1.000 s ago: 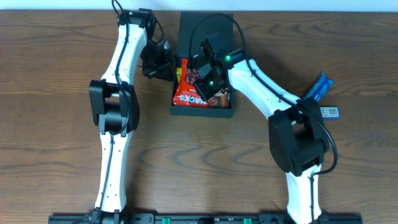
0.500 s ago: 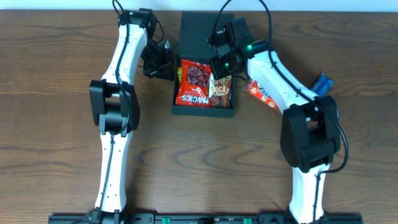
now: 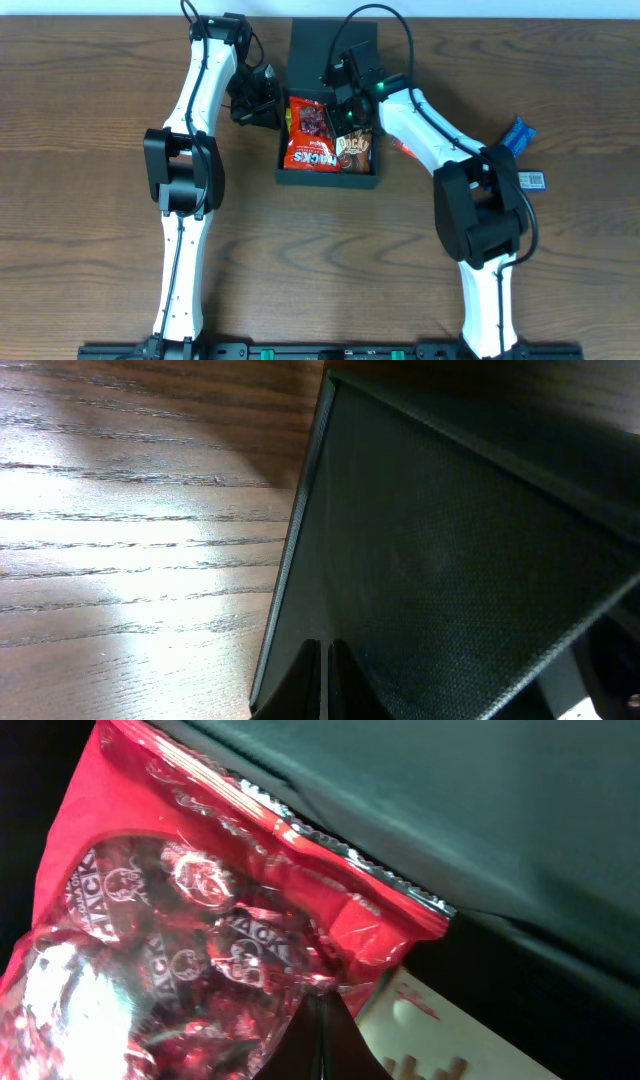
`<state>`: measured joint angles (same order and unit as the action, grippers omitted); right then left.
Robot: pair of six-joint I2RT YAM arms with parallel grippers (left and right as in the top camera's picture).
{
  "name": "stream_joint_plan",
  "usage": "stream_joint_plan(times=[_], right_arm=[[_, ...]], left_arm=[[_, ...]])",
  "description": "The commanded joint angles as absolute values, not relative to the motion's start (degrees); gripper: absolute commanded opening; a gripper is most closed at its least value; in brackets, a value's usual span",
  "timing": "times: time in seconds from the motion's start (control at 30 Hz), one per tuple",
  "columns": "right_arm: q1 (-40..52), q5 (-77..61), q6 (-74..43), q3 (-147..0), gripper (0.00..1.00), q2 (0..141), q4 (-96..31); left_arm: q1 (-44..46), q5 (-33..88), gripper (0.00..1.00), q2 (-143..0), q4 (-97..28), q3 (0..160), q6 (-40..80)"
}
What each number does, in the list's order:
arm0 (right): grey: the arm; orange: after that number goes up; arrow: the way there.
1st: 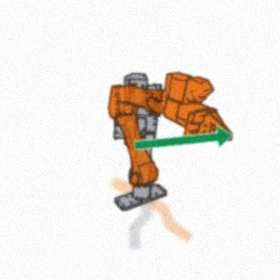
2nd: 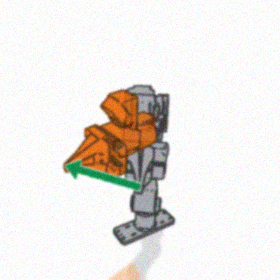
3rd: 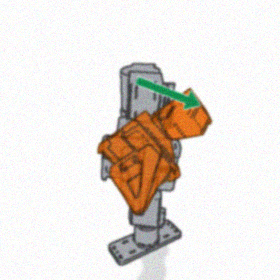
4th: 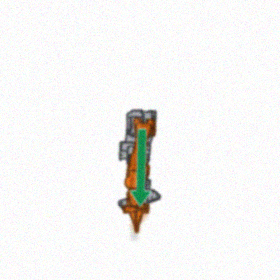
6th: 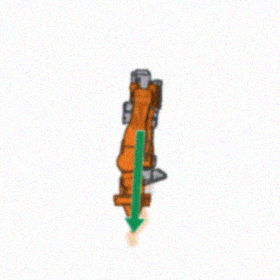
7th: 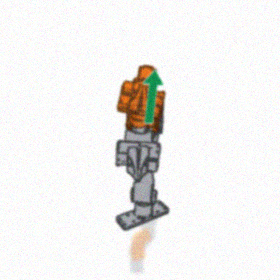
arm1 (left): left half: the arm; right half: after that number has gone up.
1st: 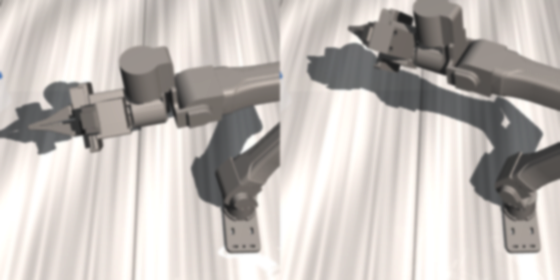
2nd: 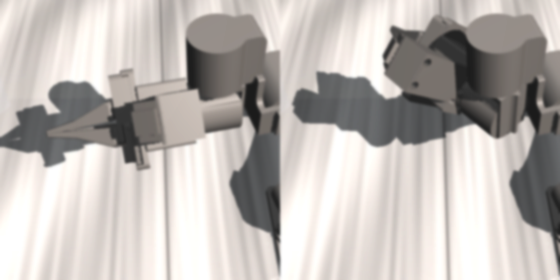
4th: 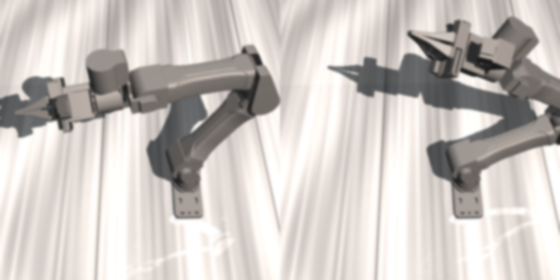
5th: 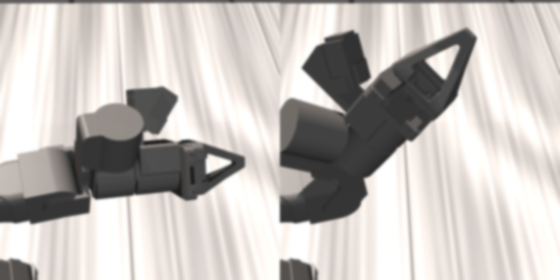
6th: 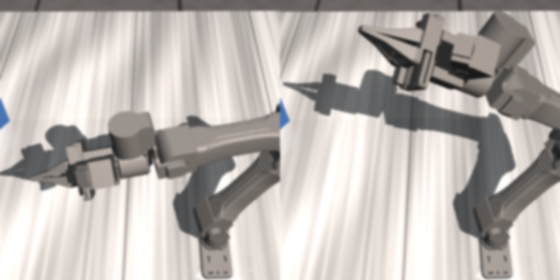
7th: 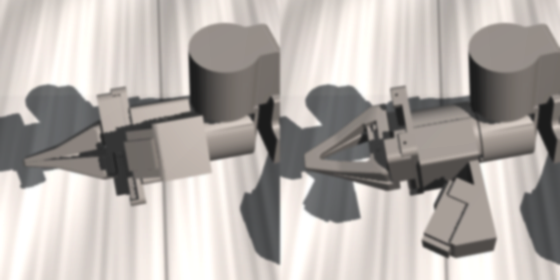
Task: Pack container
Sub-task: 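Press the red bag down into the box with the right gripper, then move the right gripper to the red Meiji Hello Panda box and grasp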
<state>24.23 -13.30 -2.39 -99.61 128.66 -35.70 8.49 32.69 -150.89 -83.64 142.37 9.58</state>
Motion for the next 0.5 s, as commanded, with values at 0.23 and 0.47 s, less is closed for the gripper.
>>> stream_joint_plan(times=[0.23, 0.47], right_arm=[[26.0, -13.9, -3.2, -101.9, 0.01, 130.0, -36.0], [21.7, -13.9, 0.6, -116.0, 0.01, 125.5, -49.3]], left_arm=[[9.0, 34.2, 0.06, -151.8, -83.7, 142.1, 9.4], [9.0, 34.1, 0.06, -151.8, -83.4, 142.1, 9.4]])
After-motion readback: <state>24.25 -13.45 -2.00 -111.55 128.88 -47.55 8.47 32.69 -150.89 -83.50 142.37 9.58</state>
